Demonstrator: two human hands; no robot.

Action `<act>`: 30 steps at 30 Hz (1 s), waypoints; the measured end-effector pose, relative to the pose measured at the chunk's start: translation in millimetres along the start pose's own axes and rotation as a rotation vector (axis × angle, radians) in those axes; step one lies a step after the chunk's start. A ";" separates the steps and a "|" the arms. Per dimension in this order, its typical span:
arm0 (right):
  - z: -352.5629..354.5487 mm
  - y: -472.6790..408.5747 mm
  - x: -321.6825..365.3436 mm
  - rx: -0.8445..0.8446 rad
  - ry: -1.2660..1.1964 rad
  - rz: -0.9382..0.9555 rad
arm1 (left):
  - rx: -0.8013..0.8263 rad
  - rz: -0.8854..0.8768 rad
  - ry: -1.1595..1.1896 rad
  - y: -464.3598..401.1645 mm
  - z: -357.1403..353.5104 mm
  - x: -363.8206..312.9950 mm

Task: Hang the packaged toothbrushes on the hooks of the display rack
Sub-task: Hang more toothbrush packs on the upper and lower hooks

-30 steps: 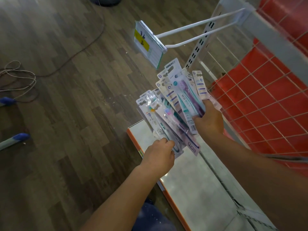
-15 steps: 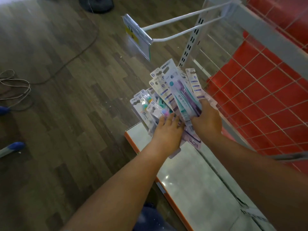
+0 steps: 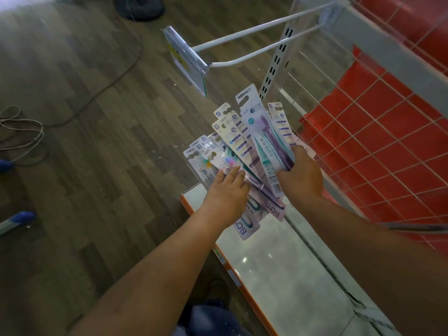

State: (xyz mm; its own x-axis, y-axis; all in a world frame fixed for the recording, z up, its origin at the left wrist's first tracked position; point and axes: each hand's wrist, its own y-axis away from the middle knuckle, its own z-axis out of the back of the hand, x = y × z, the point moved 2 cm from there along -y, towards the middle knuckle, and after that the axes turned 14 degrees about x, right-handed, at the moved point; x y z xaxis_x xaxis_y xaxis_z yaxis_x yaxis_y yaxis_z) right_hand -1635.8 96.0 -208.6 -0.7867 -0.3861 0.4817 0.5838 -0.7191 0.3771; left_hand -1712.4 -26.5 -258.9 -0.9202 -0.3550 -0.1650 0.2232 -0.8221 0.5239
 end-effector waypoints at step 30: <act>-2.0 81.6 39.0 -0.100 -0.206 -0.074 | -0.099 -0.100 0.264 74.1 30.5 5.7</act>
State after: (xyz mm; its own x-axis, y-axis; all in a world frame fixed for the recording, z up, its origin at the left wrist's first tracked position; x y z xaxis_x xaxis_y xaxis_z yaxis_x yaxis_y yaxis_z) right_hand -1619.2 21.1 -160.6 -0.7633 -0.2115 0.6105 0.4949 -0.7989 0.3419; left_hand -1710.9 -75.9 -195.5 -0.8266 -0.3629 -0.4301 0.1779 -0.8937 0.4119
